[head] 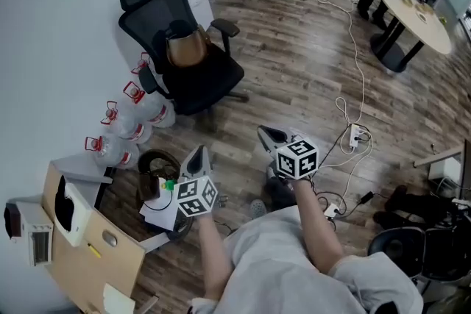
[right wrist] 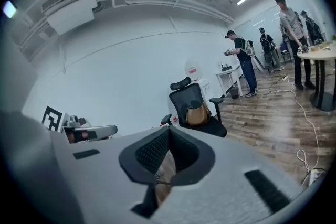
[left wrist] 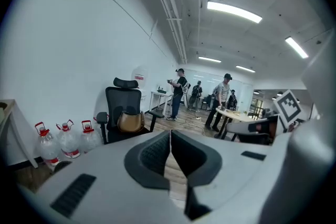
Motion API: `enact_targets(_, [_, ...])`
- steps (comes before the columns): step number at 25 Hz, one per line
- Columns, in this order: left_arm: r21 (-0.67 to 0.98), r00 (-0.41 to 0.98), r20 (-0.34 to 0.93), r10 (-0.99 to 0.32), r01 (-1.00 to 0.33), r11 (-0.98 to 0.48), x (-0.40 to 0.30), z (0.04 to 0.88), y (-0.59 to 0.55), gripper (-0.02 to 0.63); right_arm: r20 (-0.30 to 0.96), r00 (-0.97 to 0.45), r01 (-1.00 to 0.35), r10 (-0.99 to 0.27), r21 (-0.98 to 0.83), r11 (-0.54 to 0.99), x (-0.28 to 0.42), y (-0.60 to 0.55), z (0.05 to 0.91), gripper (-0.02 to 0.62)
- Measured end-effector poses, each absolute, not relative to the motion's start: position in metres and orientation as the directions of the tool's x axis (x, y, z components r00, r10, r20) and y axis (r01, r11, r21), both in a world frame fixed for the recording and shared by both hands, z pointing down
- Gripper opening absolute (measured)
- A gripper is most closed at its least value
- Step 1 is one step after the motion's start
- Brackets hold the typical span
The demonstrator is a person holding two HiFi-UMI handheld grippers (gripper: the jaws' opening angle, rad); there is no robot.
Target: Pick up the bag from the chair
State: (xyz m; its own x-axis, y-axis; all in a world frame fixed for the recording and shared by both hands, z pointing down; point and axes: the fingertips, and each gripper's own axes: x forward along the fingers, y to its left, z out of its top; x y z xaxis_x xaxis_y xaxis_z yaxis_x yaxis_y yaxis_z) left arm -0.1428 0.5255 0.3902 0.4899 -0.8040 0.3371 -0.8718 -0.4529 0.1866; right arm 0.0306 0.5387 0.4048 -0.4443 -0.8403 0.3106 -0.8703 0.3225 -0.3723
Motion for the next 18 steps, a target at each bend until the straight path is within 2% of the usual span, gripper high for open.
enact_targets(3, [0.194, 0.479, 0.351, -0.804, -0.878, -0.438, -0.146, 0.396, 0.514, 0.009, 0.339, -0.443, -0.881, -0.830, -0.334, 0.334, 0.038, 0.531, 0.410, 0.009])
enact_targets(7, [0.222, 0.446, 0.359, -0.819, -0.894, -0.390, -0.161, 0.397, 0.484, 0.036, 0.344, -0.457, -0.877, -0.820, -0.327, 0.352, 0.048, 0.518, 0.412, 0.116])
enact_targets(12, [0.234, 0.446, 0.359, -0.820, -0.893, -0.384, -0.138, 0.397, 0.445, 0.119, 0.321, -0.459, -0.873, -0.829, -0.337, 0.353, 0.078, 0.494, 0.412, 0.189])
enact_targets(15, [0.226, 0.439, 0.346, -0.829, -0.897, -0.381, -0.117, 0.391, 0.421, 0.138, 0.333, -0.478, -0.871, -0.813, -0.301, 0.389, 0.099, 0.470, 0.408, 0.170])
enact_targets(18, [0.189, 0.397, 0.341, -0.853, -0.917, -0.351, -0.109, 0.384, 0.394, 0.137, 0.355, -0.496, -0.866, -0.792, -0.273, 0.420, 0.117, 0.440, 0.408, 0.187])
